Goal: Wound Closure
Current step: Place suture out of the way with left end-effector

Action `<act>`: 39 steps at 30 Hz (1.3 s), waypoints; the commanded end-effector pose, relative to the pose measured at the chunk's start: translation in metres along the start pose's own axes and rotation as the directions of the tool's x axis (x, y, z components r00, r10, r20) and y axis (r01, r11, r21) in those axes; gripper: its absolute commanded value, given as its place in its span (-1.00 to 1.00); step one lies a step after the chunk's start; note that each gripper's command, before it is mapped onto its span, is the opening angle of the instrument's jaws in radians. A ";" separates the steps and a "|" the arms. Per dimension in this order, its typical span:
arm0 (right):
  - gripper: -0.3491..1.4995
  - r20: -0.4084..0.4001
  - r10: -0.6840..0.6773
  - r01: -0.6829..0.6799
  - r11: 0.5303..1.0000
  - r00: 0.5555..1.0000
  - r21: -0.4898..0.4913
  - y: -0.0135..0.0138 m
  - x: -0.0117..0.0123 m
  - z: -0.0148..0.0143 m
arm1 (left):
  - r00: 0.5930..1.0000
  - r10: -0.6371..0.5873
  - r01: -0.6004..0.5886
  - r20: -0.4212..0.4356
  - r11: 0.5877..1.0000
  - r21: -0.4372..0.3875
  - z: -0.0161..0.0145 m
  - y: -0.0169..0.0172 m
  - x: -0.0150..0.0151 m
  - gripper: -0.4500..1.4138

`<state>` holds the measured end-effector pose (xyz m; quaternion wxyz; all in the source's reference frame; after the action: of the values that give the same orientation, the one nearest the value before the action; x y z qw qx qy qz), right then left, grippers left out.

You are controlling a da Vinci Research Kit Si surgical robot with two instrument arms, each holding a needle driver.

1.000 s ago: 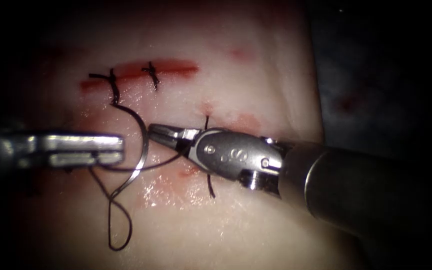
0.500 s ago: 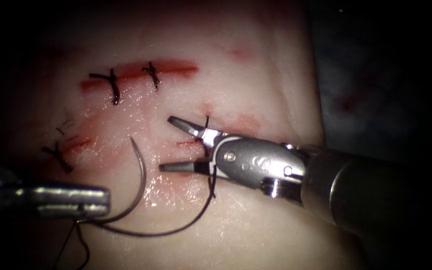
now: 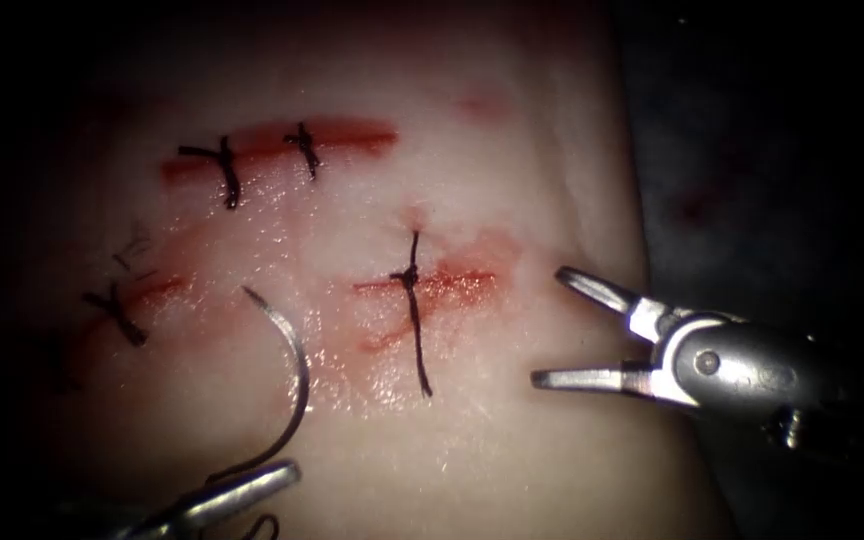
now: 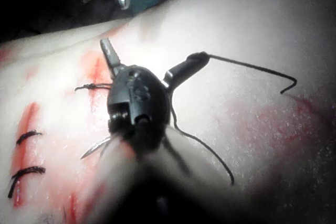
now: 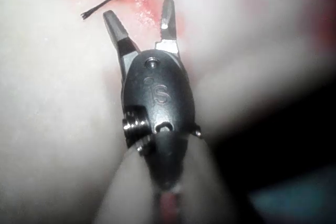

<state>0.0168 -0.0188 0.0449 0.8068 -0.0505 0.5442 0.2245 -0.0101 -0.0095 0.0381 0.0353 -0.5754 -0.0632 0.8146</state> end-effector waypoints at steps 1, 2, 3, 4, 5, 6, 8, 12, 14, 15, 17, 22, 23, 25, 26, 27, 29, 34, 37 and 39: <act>0.98 0.004 -0.002 0.002 1.000 1.000 -0.001 -0.0001 -0.0010 -0.0001 | 1.000 -0.021 0.020 0.011 1.000 0.014 0.0008 -0.0005 -0.0008 0.84; 0.98 0.002 -0.004 0.004 1.000 1.000 0.002 0.0000 -0.0012 -0.0004 | 0.999 -0.046 0.045 0.027 0.998 0.031 0.0010 -0.0009 -0.0014 0.88; 0.96 0.003 -0.005 0.005 1.000 1.000 0.001 0.0001 -0.0014 -0.0006 | 0.998 -0.054 0.052 0.037 0.998 0.042 0.0011 -0.0013 -0.0019 0.89; 0.96 0.004 -0.007 0.007 1.000 1.000 -0.001 0.0001 -0.0016 -0.0007 | 0.996 -0.068 0.066 0.050 0.996 0.056 0.0012 -0.0017 -0.0024 0.89; 0.96 0.010 -0.008 0.008 1.000 1.000 -0.009 0.0002 -0.0018 -0.0008 | 0.995 -0.079 0.074 0.067 0.995 0.073 0.0013 -0.0022 -0.0030 0.91; 0.96 0.011 -0.009 0.009 1.000 1.000 -0.011 0.0002 -0.0019 -0.0008 | 0.994 -0.082 0.076 0.076 0.994 0.081 0.0013 -0.0026 -0.0034 0.91; 0.96 0.014 -0.012 0.012 1.000 1.000 -0.019 0.0002 -0.0023 -0.0006 | 0.990 -0.108 0.098 0.095 0.990 0.102 0.0011 -0.0037 -0.0047 0.93; 0.96 0.018 -0.021 0.021 0.999 1.000 -0.037 -0.0003 -0.0032 0.0000 | 0.977 -0.158 0.137 0.141 0.979 0.149 0.0009 -0.0072 -0.0085 0.88; 0.96 0.022 -0.024 0.024 0.999 0.999 -0.035 -0.0004 -0.0034 0.0001 | 0.975 -0.171 0.149 0.142 0.977 0.155 0.0010 -0.0076 -0.0090 0.88; 0.96 0.026 -0.026 0.027 0.999 0.999 -0.032 -0.0005 -0.0035 0.0002 | 0.975 -0.171 0.149 0.143 0.976 0.157 0.0012 -0.0079 -0.0094 0.88; 0.96 0.031 -0.031 0.032 0.999 0.999 -0.030 -0.0008 -0.0039 0.0004 | 0.977 -0.169 0.148 0.133 0.977 0.154 0.0012 -0.0087 -0.0103 0.88; 0.96 0.038 -0.025 0.025 0.999 0.999 -0.020 -0.0013 -0.0047 0.0006 | 0.977 -0.173 0.155 0.122 0.977 0.150 0.0001 -0.0102 -0.0120 0.88; 0.96 0.037 -0.022 0.022 1.000 0.999 -0.016 -0.0014 -0.0049 0.0007 | 0.978 -0.170 0.153 0.119 0.978 0.142 -0.0005 -0.0105 -0.0125 0.88; 0.96 0.040 -0.026 0.026 1.000 0.999 -0.014 -0.0016 -0.0052 0.0007 | 0.977 -0.167 0.147 0.134 0.978 0.150 -0.0016 -0.0107 -0.0132 0.88; 0.96 0.042 -0.022 0.023 1.000 0.999 -0.013 -0.0017 -0.0054 0.0006 | 0.975 -0.169 0.148 0.142 0.977 0.153 -0.0025 -0.0107 -0.0137 0.88; 0.96 0.041 -0.023 0.024 1.000 0.999 -0.013 -0.0018 -0.0055 0.0006 | 0.975 -0.166 0.143 0.147 0.977 0.157 -0.0034 -0.0107 -0.0141 0.88; 0.96 0.042 -0.020 0.020 1.000 0.999 -0.012 -0.0019 -0.0056 0.0006 | 0.972 -0.153 0.128 0.178 0.981 0.144 -0.0055 -0.0104 -0.0151 0.88; 0.94 0.044 -0.020 0.021 1.000 0.999 -0.010 -0.0019 -0.0056 0.0008 | 0.956 -0.107 0.081 0.272 0.991 0.103 -0.0110 -0.0090 -0.0175 0.88; 0.94 0.043 -0.020 0.020 1.000 0.999 -0.010 -0.0020 -0.0055 0.0010 | 0.932 -0.072 0.044 0.356 0.995 0.086 -0.0142 -0.0084 -0.0185 0.93; 0.94 0.044 -0.020 0.020 1.000 0.999 -0.008 -0.0022 -0.0055 0.0012 | 0.923 -0.074 0.043 0.378 0.995 0.089 -0.0159 -0.0085 -0.0186 0.97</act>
<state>0.0164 -0.0219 0.0493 0.8210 -0.0549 0.5239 0.2202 0.0120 -0.0027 0.0505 0.0701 -0.3995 -0.0547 0.9124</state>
